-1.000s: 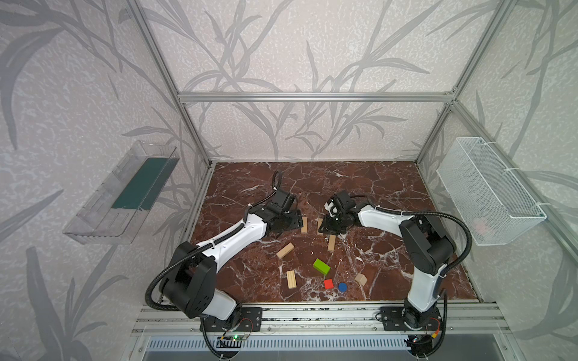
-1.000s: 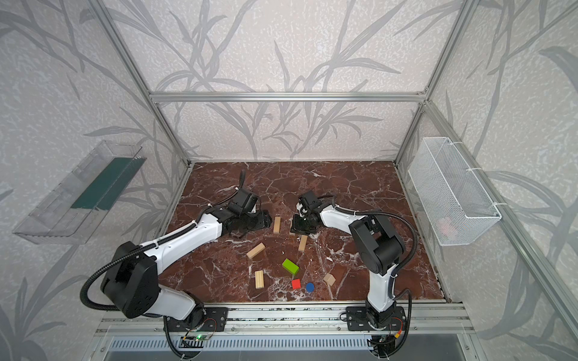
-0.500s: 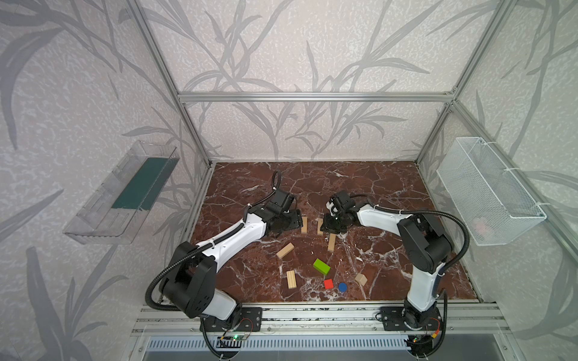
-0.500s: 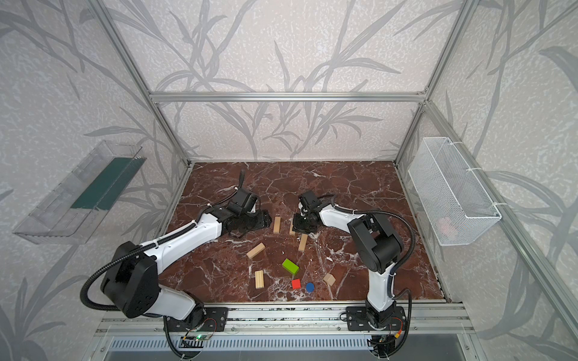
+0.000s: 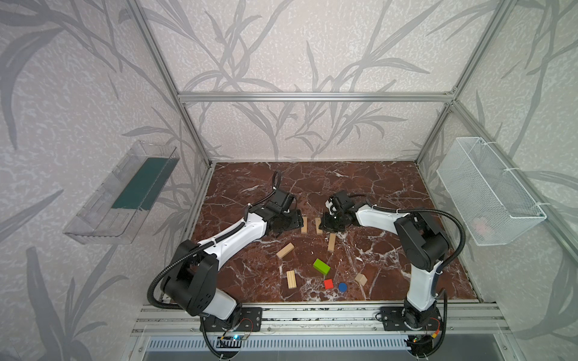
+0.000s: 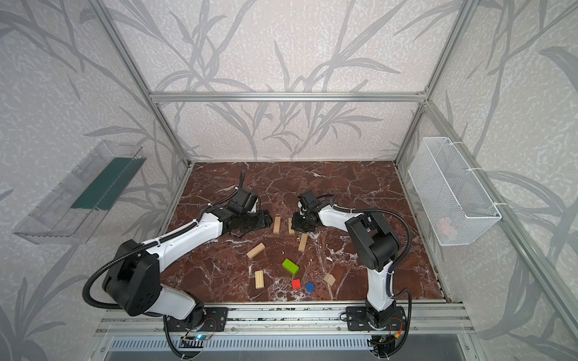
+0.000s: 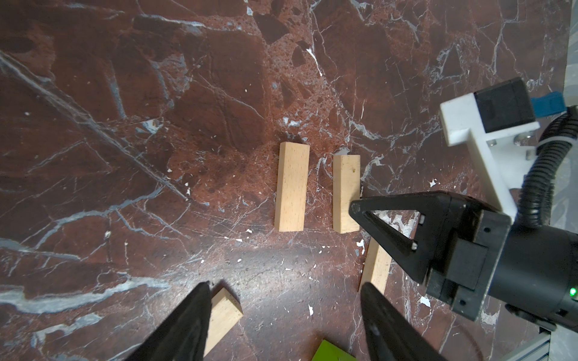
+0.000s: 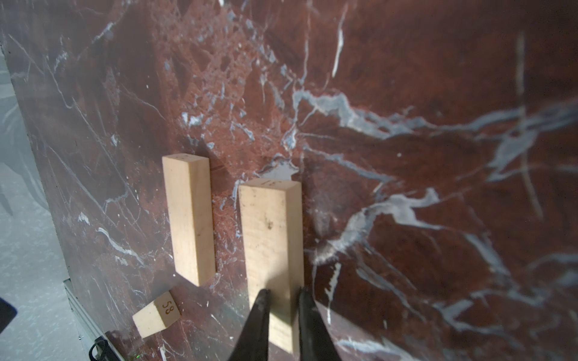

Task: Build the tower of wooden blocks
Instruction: 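Lower the held block beside the standing block with the right gripper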

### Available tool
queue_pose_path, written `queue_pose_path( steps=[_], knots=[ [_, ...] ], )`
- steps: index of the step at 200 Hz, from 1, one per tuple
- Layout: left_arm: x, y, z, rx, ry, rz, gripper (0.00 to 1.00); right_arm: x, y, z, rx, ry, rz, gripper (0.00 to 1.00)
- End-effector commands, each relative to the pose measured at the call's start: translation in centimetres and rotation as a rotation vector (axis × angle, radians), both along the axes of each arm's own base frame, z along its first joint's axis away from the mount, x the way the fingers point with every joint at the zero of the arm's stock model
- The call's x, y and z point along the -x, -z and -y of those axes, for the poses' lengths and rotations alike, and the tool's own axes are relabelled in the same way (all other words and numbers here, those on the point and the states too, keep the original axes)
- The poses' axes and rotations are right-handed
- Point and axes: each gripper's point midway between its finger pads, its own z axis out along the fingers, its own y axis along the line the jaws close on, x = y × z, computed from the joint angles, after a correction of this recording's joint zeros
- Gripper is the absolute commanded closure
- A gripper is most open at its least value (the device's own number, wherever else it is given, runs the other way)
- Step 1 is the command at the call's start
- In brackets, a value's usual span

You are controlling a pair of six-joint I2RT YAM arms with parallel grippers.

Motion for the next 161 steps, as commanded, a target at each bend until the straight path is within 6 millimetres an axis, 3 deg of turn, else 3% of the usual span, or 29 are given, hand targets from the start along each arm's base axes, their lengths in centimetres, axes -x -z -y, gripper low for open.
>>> queue_pose_path(
  steps=[1,161],
  knots=[
    [-0.1,0.6,-0.3,-0.002,-0.018,-0.019,0.26,-0.4,0.5,-0.7,-0.003,0.017,-0.012,0.82],
    [-0.2,0.7,-0.9,0.000,-0.029,-0.019,0.26,-1.0,-0.1,-2.9,-0.021,0.082,0.005,0.83]
  ],
)
